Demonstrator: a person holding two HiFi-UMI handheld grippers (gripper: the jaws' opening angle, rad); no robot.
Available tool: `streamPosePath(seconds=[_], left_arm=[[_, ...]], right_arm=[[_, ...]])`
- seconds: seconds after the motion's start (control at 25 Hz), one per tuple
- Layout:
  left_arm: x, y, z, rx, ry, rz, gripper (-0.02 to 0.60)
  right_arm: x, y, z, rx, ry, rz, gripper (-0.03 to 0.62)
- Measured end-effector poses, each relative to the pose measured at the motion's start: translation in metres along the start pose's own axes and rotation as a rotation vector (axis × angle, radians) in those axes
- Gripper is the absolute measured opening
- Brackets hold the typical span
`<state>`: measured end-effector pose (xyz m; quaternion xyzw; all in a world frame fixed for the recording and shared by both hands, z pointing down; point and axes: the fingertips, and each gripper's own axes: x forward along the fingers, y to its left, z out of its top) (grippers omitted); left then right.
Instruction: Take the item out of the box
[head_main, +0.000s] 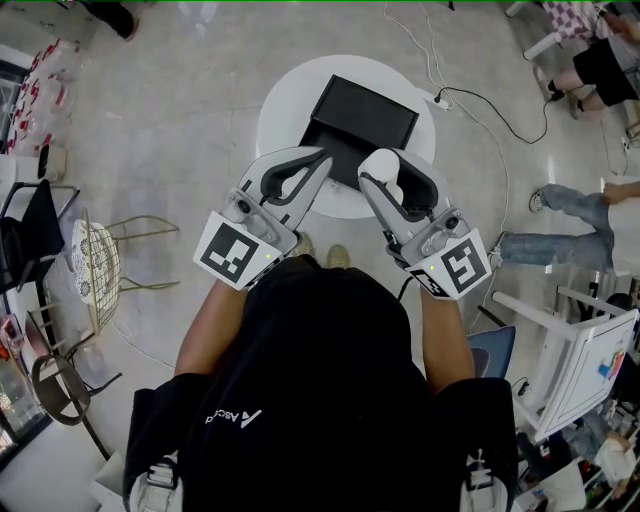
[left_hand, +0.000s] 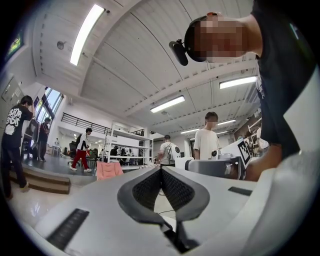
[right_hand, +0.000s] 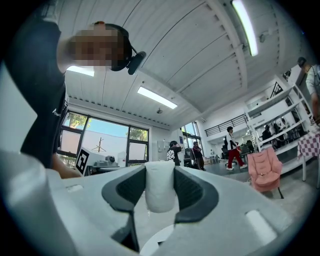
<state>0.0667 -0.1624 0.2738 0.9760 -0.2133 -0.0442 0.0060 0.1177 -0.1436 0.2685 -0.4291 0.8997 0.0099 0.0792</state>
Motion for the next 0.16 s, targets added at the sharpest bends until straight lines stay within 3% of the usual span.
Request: streamPosePath(seconds=[0.16], left_arm=[[-0.002,0.0056,0.0027,0.003,-0.006,0.005,0.0]], right_arm=[[0.0056,0.0014,0.0003,0.001,-0.002,0.006,0.172]])
